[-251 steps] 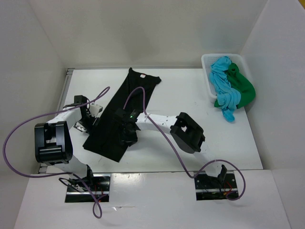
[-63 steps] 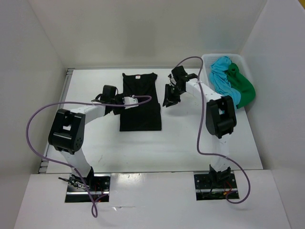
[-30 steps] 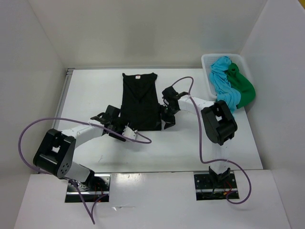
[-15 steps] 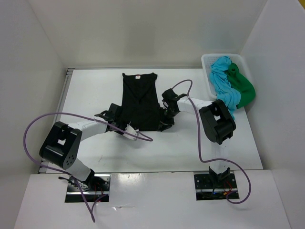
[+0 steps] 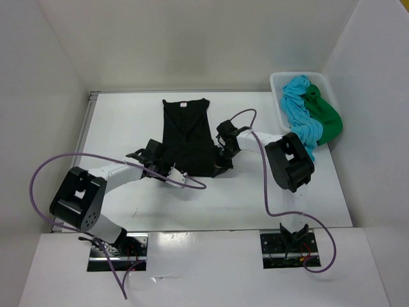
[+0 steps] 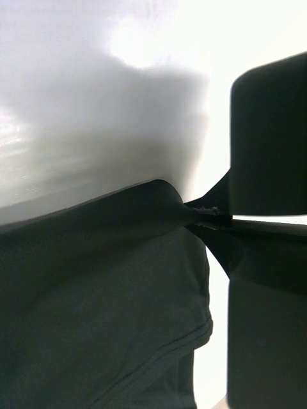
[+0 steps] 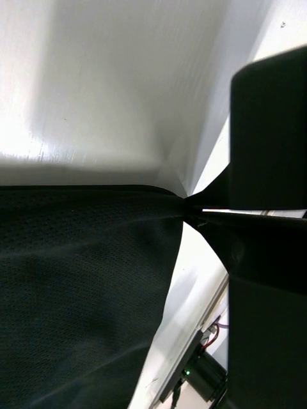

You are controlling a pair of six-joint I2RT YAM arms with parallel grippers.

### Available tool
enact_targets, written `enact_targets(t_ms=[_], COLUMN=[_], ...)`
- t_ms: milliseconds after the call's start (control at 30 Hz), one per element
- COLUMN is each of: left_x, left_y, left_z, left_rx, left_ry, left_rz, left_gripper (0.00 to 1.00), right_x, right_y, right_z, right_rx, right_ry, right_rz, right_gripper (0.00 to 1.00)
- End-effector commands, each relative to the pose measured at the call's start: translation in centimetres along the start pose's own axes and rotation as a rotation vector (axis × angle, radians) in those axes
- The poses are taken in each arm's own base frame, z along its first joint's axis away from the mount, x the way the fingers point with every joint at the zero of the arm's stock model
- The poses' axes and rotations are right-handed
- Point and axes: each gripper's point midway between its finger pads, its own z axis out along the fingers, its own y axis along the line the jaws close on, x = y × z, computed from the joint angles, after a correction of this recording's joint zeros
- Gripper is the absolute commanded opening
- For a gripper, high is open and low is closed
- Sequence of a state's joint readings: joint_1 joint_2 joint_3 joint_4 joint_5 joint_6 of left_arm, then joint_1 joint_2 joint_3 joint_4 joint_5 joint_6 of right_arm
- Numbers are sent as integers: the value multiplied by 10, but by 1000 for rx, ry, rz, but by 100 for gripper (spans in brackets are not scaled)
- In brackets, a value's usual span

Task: Fold and stack the t-shirts
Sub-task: Grab one side of the 2/3 rectangular tshirt with both arms, then fold the long partially folded tshirt into a neat square

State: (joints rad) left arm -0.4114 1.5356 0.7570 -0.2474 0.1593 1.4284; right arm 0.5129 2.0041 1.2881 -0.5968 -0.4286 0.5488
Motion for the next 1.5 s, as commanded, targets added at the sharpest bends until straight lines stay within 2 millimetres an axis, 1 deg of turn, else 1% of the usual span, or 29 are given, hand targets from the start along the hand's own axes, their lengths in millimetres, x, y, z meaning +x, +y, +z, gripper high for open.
enact_targets(t_ms=[0, 133, 167, 200, 233, 267, 300, 333, 367, 400, 467, 500, 567, 667, 700, 733, 867, 900, 967, 1000, 1067, 1133, 1167, 1200, 1267, 1300, 1367, 1433, 1467], left_x=[-8, -16, -21, -21, -24, -30, -30, -37, -42, -44, -57, -59, -73, -90, -96, -101, -109, -109, -103, -93, -82, -68, -62, -52, -41, -34, -17, -4, -2], left_y=[-17, -35, -32, -45, -49, -45, -56, -58, -58, -69, -65, -73, -80, -75, -77, -69, -53, -49, -36, -31, -17, -5, -6, 1, 17, 21, 40, 50, 50], left_z=[-14, -26, -33, -38, -43, -53, -60, -68, -74, -80, -97, -105, -121, -139, -143, -152, -165, -167, -167, -163, -157, -150, -145, -139, -137, -131, -132, -123, -118], left_rx=[39, 85, 78, 119, 131, 110, 145, 138, 138, 173, 154, 184, 198, 169, 187, 160, 115, 97, 43, 25, -22, -41, -29, -29, -63, -63, -120, -132, -124], left_ry=[-23, -39, -45, -38, -40, -49, -42, -58, -64, -60, -91, -93, -136, -187, -205, -224, -241, -237, -235, -201, -175, -154, -138, -120, -113, -102, -96, -85, -82], left_rz=[-71, -131, -119, -141, -146, -129, -148, -146, -144, -157, -170, -190, -200, -213, -245, -259, -357, -389, -431, -480, -512, -571, -602, -649, -697, -730, -787, -837, -840], left_gripper=[0, 0, 0, 0, 0, 0, 0, 0, 0, 0, 0, 0, 0, 0, 0, 0, 0, 0, 0, 0, 0, 0, 0, 0, 0, 0, 0, 0, 0], right_x=[1, 24, 30, 38, 49, 53, 65, 79, 85, 95, 114, 119, 132, 142, 144, 147, 142, 131, 122, 106, 91, 65, 52, 40, 20, 15, 5, -9, -14], right_y=[10, 0, 0, 1, -1, 1, 0, 2, 5, 6, 16, 21, 27, 31, 37, 46, 73, 82, 83, 90, 83, 89, 94, 89, 91, 93, 96, 88, 90], right_z=[-14, -24, -33, -35, -37, -46, -50, -51, -54, -61, -65, -69, -73, -84, -89, -100, -123, -129, -124, -128, -118, -123, -122, -123, -124, -124, -125, -117, -115], right_rx=[-17, 6, 7, 10, 19, 12, 23, 24, 23, 26, 29, 21, 24, 22, 15, -1, -56, -64, -28, -28, 18, 18, 13, 25, 25, 11, -14, -7, -8], right_ry=[-25, 10, 12, 22, 41, 31, 54, 82, 86, 98, 123, 120, 138, 139, 134, 121, 81, 39, 39, -4, 9, -42, -57, -71, -88, -85, -87, -76, -80], right_rz=[-43, -44, -51, -58, -69, -75, -89, -102, -114, -125, -151, -172, -177, -171, -166, -178, -189, -205, -210, -220, -231, -254, -255, -242, -252, -255, -266, -250, -264], right_gripper=[0, 0, 0, 0, 0, 0, 0, 0, 0, 0, 0, 0, 0, 0, 0, 0, 0, 0, 0, 0, 0, 0, 0, 0, 0, 0, 0, 0, 0])
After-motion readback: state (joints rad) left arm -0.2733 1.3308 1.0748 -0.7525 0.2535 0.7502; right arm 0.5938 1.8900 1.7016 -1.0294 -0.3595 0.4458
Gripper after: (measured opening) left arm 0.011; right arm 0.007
